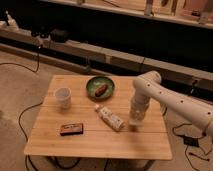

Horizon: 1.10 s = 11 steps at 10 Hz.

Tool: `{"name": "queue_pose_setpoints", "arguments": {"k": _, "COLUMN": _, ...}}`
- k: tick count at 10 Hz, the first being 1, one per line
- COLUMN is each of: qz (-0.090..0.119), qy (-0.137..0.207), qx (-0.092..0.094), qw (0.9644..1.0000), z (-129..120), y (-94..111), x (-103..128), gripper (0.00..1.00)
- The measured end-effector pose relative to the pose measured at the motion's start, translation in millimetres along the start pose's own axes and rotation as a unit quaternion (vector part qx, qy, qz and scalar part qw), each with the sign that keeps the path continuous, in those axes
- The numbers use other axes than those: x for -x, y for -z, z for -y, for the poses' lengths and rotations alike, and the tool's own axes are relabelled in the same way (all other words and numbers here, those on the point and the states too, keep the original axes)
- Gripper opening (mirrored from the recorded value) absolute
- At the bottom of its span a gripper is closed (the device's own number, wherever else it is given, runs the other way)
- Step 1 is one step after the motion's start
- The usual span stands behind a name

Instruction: Wipe the white sponge on the table

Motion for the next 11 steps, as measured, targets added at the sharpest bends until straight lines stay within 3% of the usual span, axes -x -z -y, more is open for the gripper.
{"name": "queue_pose_setpoints", "arguments": {"k": 5, "qz": 0.017, "qy": 0.006, "qx": -0.002, "qw": 0.9998, "z": 1, "y": -21, "x": 46, "gripper": 0.30}}
{"name": "queue_pose_setpoints", "arguments": {"k": 8, "qz": 0.032, "qy": -0.014, "qx": 0.007, "qw": 0.9993, "z": -18, "y": -40, "x": 66, "gripper": 0.30}}
{"name": "queue_pose_setpoints", "arguments": {"k": 11, "qz": 0.039, "qy": -0.049, "qx": 0.013, "qw": 0.9980, "z": -44, "y": -48, "x": 72, "gripper": 0.30}}
